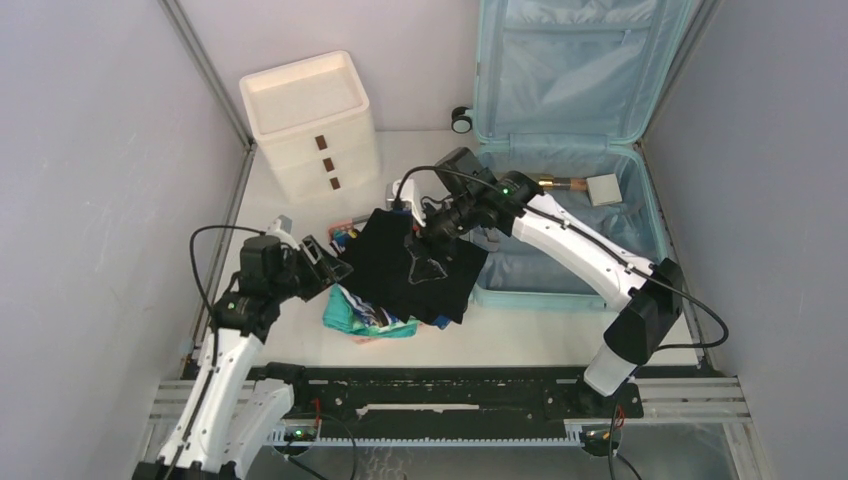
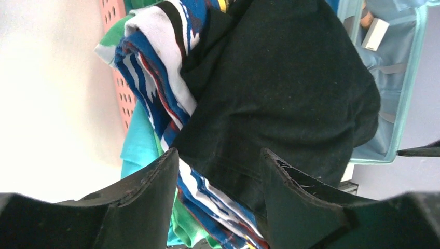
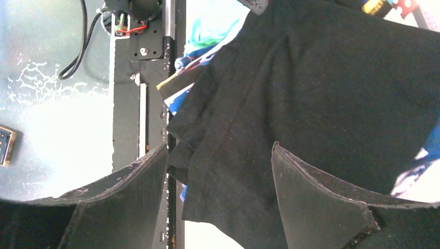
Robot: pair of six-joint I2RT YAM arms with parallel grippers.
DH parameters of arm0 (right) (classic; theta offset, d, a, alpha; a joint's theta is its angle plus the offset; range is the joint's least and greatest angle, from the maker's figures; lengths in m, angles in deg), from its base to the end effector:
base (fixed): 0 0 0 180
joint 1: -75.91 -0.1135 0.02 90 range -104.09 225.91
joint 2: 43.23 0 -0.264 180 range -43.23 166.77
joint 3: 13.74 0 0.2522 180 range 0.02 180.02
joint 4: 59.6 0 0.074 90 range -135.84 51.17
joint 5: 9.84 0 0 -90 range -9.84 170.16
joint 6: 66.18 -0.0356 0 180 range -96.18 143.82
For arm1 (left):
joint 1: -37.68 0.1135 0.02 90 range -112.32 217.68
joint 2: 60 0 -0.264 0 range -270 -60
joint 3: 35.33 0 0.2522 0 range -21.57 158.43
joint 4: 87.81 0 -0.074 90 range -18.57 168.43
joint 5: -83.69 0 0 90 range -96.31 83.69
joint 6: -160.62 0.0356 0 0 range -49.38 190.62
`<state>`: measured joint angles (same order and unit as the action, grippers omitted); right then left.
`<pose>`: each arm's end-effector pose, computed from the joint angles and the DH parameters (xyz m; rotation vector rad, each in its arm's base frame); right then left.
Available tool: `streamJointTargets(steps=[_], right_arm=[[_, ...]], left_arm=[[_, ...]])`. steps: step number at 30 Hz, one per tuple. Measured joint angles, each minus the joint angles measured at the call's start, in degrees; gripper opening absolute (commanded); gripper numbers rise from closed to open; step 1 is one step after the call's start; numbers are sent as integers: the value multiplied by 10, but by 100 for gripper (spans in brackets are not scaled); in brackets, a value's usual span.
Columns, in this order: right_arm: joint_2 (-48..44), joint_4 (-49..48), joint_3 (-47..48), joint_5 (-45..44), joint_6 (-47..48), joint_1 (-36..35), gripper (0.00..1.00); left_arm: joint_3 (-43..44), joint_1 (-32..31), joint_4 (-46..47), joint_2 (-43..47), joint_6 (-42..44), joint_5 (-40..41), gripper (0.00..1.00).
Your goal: Open, take out, and arrange the luggage
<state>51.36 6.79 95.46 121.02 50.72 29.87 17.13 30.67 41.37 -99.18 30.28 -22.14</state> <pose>0.2245 0.2664 0.3610 -1.6852 1.7559 1.0256 0.1444 -0.0275 0.2723 -0.5086 2.2485 -0.7479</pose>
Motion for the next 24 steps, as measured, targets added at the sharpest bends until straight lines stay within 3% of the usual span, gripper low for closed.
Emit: streamJointTargets(steps=[11, 19, 24], right_arm=[[-6, -41, -50, 17, -51, 33, 79], [-23, -60, -80, 23, -72, 45, 79], [-29, -69, -85, 31, -80, 58, 79]], left_arm=[[57, -11, -7, -125, 78, 9, 57], [134, -19, -40, -132, 158, 40, 70], [155, -42, -42, -172, 230, 30, 70]])
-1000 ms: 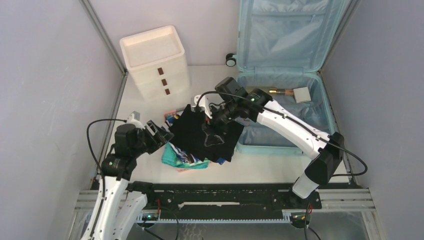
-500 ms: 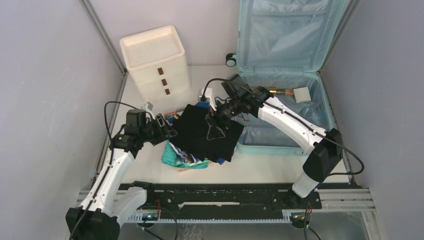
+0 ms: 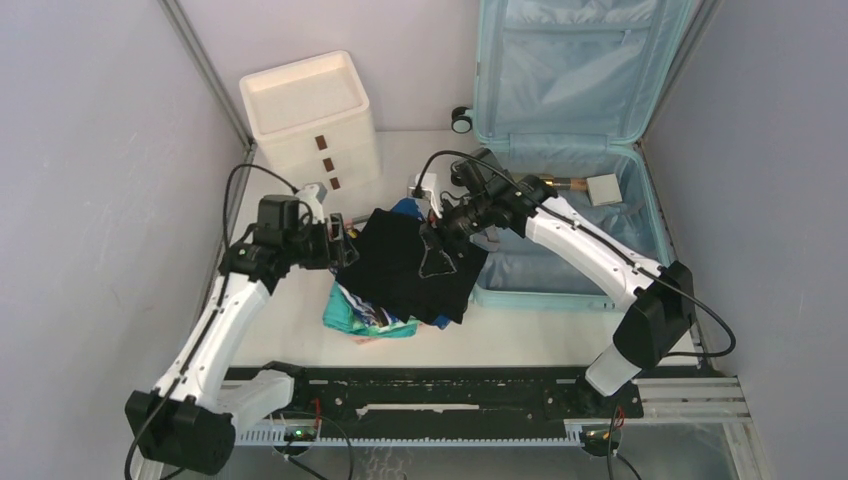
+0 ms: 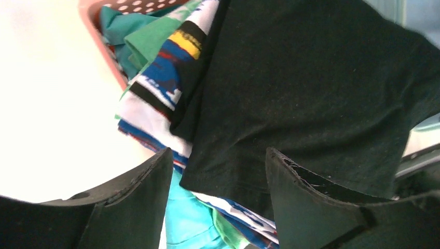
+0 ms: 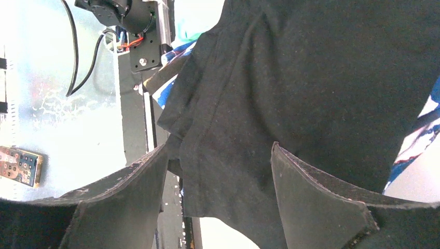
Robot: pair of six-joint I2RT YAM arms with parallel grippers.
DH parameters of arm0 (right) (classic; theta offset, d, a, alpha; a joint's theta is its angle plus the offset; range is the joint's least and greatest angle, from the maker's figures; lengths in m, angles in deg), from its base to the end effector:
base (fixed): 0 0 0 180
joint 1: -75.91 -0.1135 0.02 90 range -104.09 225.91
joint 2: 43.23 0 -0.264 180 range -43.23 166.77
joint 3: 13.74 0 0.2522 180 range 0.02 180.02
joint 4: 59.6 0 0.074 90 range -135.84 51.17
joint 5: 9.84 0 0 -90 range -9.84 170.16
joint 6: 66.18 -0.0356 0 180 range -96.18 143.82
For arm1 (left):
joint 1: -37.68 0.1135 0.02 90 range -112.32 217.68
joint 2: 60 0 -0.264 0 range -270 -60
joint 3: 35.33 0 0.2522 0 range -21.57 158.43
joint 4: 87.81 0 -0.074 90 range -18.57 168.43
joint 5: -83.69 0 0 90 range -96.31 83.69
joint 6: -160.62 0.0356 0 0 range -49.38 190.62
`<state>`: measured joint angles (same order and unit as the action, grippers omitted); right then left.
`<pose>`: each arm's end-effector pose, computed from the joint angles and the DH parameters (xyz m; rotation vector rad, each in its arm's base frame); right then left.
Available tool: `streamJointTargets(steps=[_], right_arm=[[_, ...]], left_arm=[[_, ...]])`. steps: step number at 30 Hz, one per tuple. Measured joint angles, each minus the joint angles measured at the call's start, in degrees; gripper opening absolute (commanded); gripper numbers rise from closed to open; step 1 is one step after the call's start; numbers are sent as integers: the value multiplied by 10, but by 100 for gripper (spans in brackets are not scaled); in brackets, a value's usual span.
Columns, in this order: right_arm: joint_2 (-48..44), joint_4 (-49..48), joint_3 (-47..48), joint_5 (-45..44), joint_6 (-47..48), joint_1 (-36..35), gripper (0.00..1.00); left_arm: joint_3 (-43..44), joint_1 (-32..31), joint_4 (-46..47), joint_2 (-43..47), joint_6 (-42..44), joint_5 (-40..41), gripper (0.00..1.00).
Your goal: Open, take out, and arrange the luggage
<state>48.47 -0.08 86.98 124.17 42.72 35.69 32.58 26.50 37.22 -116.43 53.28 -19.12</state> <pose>0.2438 0.2386 0.3401 -1.4776 1.9038 1.1056 0.1947 -0.0465 0.3088 -0.0131 2.3620 -0.5064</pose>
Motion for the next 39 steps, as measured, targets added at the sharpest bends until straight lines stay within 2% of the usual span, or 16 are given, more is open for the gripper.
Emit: streamJointTargets(steps=[7, 9, 11, 14, 16, 18, 21, 29, 39], right_arm=[[-5, -3, -15, 2, -7, 16, 80], [-5, -5, -19, 2, -9, 19, 80], [-7, -6, -23, 3, -11, 22, 80], [-9, -7, -23, 3, -13, 27, 80], [-9, -8, -23, 5, -13, 28, 79], [-10, -9, -23, 7, -14, 30, 80], [-10, -10, -23, 10, -15, 31, 80], [-12, -12, -30, 14, -15, 46, 80], [-24, -12, -33, 16, -15, 65, 80]], left_arm=[[18, -36, -2, -90, 78, 10, 63], [26, -39, -5, -108, 89, 23, 57], [33, -41, -10, -122, 99, 36, 47], [37, -42, -16, -133, 110, 45, 42], [37, -43, -17, -135, 115, 49, 32], [37, -43, -18, -138, 118, 50, 13], [39, -44, -18, -143, 127, 48, 1], [56, -45, -33, -145, 155, 41, 0], [145, -49, -105, -140, 227, 55, 0]])
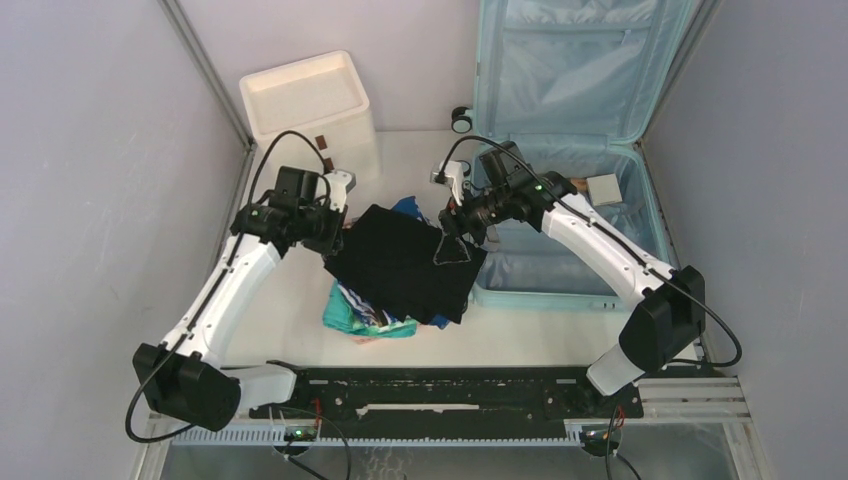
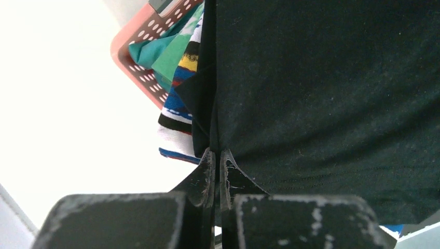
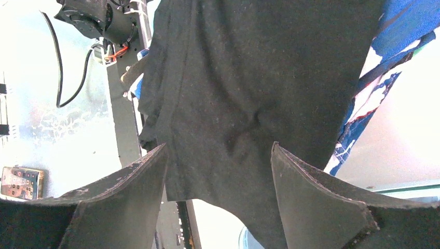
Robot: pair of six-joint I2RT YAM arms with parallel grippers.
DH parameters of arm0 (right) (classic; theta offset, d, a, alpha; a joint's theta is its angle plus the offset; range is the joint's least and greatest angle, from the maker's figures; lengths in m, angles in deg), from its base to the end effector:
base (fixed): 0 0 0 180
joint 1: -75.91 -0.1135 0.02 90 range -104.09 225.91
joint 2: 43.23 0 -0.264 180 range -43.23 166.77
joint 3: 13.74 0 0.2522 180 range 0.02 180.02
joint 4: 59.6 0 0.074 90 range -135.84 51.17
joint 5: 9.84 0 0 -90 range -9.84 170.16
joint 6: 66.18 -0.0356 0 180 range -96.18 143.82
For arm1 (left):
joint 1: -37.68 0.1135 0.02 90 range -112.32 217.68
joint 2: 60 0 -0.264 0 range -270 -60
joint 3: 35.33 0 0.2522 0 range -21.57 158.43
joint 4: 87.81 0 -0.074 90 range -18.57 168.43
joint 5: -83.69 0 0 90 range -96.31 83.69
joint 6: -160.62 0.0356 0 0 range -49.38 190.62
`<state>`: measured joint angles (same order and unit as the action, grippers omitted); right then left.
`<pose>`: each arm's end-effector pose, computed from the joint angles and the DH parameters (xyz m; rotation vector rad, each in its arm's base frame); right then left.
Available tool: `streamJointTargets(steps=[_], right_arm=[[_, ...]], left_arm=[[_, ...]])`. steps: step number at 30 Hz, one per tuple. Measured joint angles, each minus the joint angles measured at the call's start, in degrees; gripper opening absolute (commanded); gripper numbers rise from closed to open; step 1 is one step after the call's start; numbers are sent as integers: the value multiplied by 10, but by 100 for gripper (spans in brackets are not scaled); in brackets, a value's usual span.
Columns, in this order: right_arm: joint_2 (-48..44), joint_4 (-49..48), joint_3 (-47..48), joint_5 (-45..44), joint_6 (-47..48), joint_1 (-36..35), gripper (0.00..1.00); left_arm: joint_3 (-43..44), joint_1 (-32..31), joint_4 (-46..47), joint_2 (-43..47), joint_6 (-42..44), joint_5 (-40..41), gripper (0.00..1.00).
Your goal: Open, take out, and arrange the luggage
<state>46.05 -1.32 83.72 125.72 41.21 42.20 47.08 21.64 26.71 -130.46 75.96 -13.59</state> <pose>0.2602 0.2042 0.3375 -1.3355 1.9639 1.0970 0.2327 -0.0716 0.3266 0.5172 2.4562 -0.2360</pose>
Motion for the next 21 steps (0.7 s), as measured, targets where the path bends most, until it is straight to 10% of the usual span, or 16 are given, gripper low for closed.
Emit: streamJointTargets(steps=[13, 21], right_arm=[[-1, 0, 0, -11, 6, -1, 80], [-9, 3, 0, -15, 16, 4, 81]], left_arm=[[75, -1, -50, -76, 73, 66, 0], [110, 0, -48, -127, 71, 122, 60]])
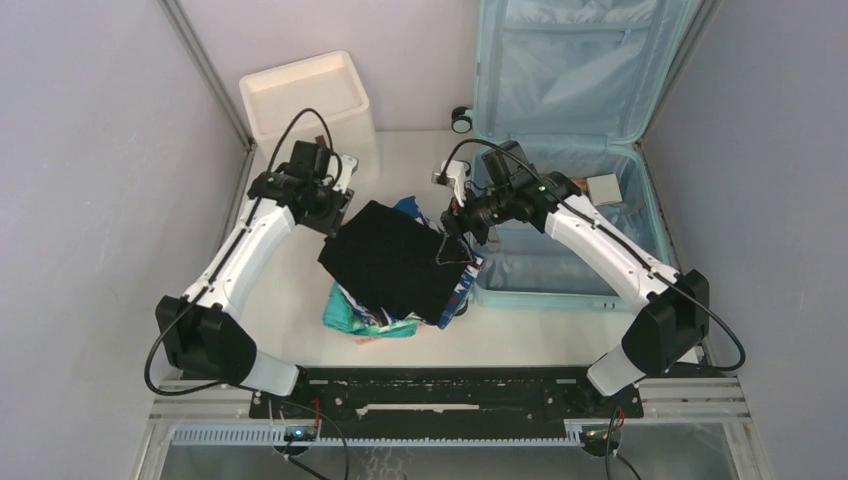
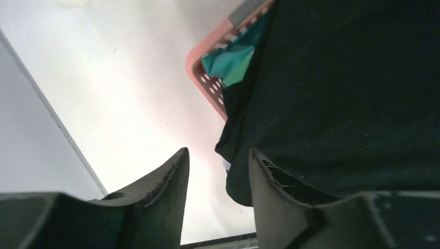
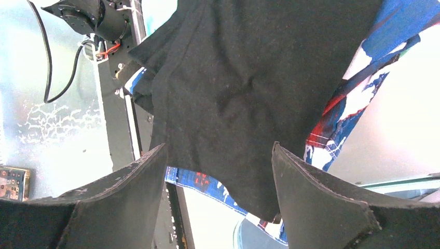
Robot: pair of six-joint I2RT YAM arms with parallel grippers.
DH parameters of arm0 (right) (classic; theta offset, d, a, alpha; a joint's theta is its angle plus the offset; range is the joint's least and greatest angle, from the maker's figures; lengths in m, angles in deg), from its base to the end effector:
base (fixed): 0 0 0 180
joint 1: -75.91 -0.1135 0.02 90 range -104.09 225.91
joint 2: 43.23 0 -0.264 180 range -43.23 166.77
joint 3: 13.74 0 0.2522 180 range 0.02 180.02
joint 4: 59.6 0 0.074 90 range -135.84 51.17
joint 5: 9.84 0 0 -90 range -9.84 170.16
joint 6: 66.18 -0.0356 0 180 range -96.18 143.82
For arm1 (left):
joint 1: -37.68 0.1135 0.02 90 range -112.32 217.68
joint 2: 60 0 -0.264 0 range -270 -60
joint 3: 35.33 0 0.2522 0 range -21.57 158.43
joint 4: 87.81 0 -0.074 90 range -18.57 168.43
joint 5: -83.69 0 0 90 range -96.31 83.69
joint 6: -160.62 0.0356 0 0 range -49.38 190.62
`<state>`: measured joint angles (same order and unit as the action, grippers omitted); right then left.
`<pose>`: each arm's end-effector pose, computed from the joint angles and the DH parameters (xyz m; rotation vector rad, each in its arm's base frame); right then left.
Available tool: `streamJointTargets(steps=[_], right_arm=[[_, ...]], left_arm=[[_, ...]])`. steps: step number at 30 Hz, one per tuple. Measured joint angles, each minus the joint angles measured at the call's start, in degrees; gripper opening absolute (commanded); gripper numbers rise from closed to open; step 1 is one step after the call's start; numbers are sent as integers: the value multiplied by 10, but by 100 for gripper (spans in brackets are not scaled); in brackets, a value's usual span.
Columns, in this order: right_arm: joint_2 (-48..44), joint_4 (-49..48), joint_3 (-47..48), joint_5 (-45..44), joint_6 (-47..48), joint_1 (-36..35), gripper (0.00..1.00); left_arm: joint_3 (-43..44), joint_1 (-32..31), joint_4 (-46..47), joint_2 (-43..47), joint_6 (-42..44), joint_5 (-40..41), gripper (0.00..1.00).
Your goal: Open, take out, and arrange the luggage
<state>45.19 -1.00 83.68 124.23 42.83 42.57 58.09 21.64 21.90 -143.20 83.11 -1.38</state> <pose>0.2590 0.2001 0.3410 -1.3450 1.9464 1.0471 0.2811 -0.0776 0.3255 0.6153 2.5423 0.0909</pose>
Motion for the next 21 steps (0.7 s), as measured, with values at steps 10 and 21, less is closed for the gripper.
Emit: streamJointTargets(steps=[10, 21], right_arm=[[-34, 29, 1, 31, 35, 72, 81], [-37, 28, 1, 72, 38, 157, 81]], left_arm=[[-62, 100, 210, 184, -200, -56, 100], [-139, 198, 481, 85, -347, -185, 80]])
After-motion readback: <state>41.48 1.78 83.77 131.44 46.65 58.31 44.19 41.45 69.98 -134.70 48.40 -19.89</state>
